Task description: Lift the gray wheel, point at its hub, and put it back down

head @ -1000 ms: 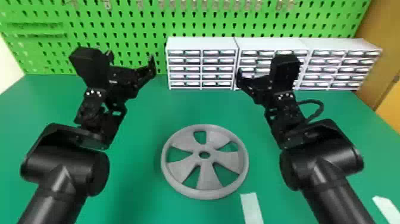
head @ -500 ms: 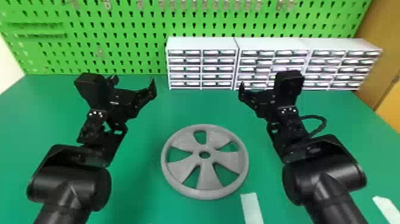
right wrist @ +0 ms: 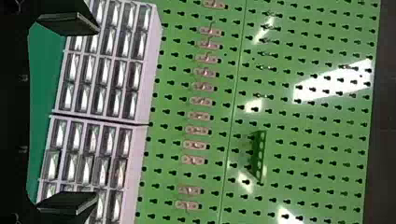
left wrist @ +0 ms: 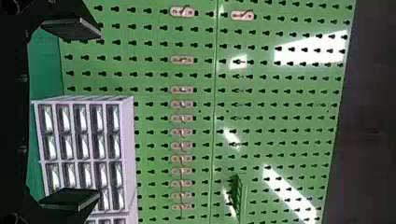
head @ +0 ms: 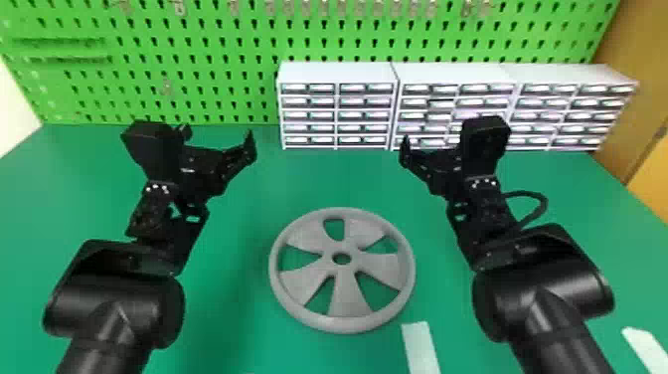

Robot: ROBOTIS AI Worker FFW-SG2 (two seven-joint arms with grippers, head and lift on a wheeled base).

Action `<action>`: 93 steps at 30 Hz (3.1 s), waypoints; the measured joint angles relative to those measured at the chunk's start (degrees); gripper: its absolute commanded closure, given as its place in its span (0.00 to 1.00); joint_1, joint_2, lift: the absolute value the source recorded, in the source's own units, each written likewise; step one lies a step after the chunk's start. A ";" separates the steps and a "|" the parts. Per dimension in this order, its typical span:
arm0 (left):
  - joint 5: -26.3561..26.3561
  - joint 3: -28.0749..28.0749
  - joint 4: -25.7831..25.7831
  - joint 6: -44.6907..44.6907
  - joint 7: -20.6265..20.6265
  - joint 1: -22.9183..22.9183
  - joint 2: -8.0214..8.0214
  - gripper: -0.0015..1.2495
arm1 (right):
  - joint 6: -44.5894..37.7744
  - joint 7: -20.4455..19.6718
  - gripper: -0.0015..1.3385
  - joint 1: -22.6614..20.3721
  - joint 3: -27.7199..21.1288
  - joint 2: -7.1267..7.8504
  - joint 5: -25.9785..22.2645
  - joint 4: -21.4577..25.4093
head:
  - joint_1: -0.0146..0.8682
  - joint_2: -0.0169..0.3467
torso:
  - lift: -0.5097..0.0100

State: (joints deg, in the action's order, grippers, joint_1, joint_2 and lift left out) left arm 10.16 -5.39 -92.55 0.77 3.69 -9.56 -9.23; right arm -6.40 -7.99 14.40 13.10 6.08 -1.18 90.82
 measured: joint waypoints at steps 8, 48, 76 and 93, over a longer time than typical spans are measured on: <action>-0.56 0.11 0.00 -0.01 -0.09 -0.62 0.22 0.08 | -0.30 0.00 0.05 1.39 0.67 0.54 0.06 -0.01 | 0.80 0.18 | 0.81; 0.48 -1.00 -1.34 2.14 0.08 -1.64 0.53 0.08 | -1.69 0.00 0.04 1.08 -1.36 0.55 0.31 2.13 | 0.80 0.18 | 0.81; 1.41 -1.36 -1.73 2.31 0.35 -0.85 0.26 0.08 | -2.81 0.00 0.04 0.96 -1.18 1.73 -0.07 2.99 | 0.80 0.18 | 0.81; 1.62 -1.12 -1.71 2.59 0.35 -0.78 0.25 0.08 | -2.70 0.00 0.04 0.97 -0.59 1.83 0.36 3.07 | 0.80 0.18 | 0.81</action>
State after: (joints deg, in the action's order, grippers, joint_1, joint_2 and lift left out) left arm 11.78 -6.51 -94.26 3.36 4.04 -10.35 -8.98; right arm -9.10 -7.99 15.37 12.50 7.91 -0.82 93.89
